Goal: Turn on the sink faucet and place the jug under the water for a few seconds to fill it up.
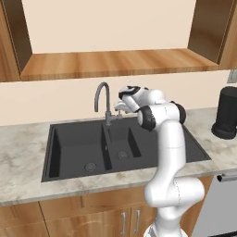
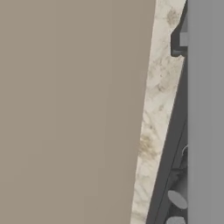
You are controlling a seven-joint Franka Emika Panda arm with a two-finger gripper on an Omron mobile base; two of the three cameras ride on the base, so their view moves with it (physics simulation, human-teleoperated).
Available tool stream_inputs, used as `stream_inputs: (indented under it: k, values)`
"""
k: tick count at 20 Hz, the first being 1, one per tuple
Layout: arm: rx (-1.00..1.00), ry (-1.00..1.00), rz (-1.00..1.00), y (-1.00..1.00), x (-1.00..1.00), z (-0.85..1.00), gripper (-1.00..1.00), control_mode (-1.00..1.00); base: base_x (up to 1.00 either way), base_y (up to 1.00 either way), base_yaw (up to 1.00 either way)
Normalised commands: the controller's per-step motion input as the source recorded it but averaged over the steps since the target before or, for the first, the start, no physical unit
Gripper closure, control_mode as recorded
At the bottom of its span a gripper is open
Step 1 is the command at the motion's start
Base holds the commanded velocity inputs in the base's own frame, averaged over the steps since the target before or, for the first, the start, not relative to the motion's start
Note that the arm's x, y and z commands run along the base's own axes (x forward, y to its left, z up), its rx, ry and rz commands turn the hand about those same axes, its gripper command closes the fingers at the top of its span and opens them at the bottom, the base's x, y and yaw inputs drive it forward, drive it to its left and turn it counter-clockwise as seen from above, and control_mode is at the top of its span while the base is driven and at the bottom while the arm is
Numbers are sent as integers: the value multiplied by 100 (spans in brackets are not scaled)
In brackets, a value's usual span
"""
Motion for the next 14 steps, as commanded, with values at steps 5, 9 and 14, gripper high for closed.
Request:
stream_inputs:
  k: [5,9,14]
  values:
    - [-4,0,-9,2,58,-8,-100,-100,0,0,0]
    - [-5,0,-7,0,52,-12,100,-100,0,0,0]
    - [0,0,-1,-2,26,-1,100,-100,0,0,0]
